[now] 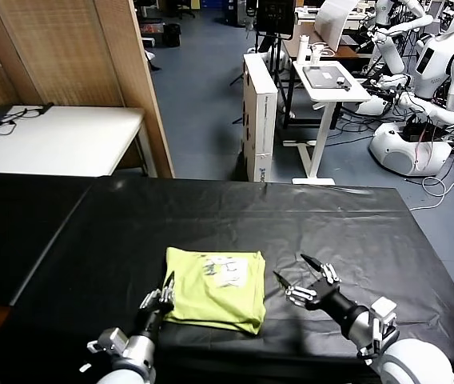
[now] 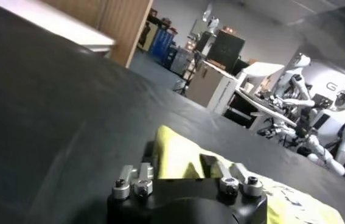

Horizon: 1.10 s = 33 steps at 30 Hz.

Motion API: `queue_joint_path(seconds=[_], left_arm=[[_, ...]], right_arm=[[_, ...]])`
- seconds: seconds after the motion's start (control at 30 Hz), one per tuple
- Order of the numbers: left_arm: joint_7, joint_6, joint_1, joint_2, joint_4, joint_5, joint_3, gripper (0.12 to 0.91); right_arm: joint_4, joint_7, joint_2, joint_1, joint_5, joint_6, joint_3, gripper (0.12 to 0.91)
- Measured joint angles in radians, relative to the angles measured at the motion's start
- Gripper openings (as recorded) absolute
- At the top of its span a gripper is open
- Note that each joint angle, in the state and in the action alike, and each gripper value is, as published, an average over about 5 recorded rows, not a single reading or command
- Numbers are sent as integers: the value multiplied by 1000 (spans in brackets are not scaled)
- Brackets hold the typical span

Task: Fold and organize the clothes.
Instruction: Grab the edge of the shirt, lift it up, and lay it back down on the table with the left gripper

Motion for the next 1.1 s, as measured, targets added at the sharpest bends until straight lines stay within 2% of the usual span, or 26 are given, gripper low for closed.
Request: queue_joint_path(seconds=[0.07, 0.27, 0.37, 0.53, 0.63, 0.73, 0.8, 0.87, 0.97, 1.1], left_arm=[[0, 8, 2, 9, -8, 0, -7, 169], [5, 49, -5, 62, -43, 24, -73, 172], [14, 54, -11, 113, -63, 50, -143, 172], [32, 36, -7, 234, -97, 116, -299, 172], [27, 50, -4, 295, -124, 131, -390, 172], [4, 81, -7, 321, -165, 152, -432, 172], [-22, 107, -15, 320, -202, 177, -420, 172], [-49, 134, -24, 307, -241, 197, -369, 172], [-81, 165, -44, 269, -276, 203, -231, 172], [-87, 169, -81, 192, -249, 214, -9, 172]], right_arm=[[-3, 6, 4, 3, -3, 0, -1, 907], [-12, 36, 23, 17, -8, -3, -7, 907], [-20, 43, 32, 19, -13, -3, -8, 907], [-32, 52, 47, 18, -17, -3, -12, 907], [-36, 55, 53, 21, -18, -3, -13, 907], [-39, 59, 59, 23, -20, -5, -15, 907], [-41, 61, 63, 21, -24, -7, -17, 907], [-41, 62, 66, 17, -29, -10, -19, 907], [-41, 64, 71, 11, -36, -15, -20, 907], [-39, 65, 81, 1, -47, -18, -22, 907]])
